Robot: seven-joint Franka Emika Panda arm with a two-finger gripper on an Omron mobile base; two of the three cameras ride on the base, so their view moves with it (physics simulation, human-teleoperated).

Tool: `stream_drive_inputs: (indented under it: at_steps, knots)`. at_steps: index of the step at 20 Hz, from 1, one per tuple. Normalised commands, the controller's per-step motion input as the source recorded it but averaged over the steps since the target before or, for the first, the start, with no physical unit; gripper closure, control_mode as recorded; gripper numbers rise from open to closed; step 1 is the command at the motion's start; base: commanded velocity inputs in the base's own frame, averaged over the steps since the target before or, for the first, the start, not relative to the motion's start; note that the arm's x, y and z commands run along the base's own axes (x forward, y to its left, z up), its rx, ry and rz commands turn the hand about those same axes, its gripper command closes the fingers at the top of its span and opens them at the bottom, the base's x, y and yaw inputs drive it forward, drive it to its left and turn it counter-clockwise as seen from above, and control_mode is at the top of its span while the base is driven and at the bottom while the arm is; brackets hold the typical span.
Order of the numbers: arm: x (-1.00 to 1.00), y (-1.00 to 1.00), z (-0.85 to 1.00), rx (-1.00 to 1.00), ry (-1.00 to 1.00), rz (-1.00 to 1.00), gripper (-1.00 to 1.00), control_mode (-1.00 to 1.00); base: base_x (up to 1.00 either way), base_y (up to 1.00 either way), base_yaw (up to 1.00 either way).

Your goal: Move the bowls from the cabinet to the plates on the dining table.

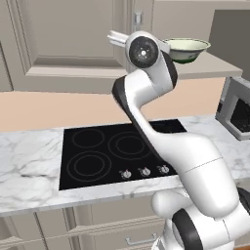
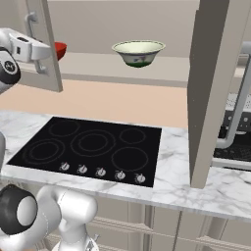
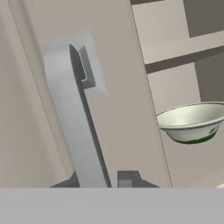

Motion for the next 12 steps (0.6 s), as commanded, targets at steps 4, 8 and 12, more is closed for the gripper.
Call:
stream_drive_inputs:
  at_steps: [4,8,12]
  knots:
    - [-0.47,0.26,0.39,0.03,0.0,-0.01,1.0,-1.0,0.0,0.0,0.0]
    - [-0.5,0.44,0.37,-0.01,0.0,0.0,1.0,-1.0,0.0,0.0,0.0]
    - [-0.58,0.52,0.34,-0.02,0.0,0.0,1.0,-1.0,0.0,0.0,0.0]
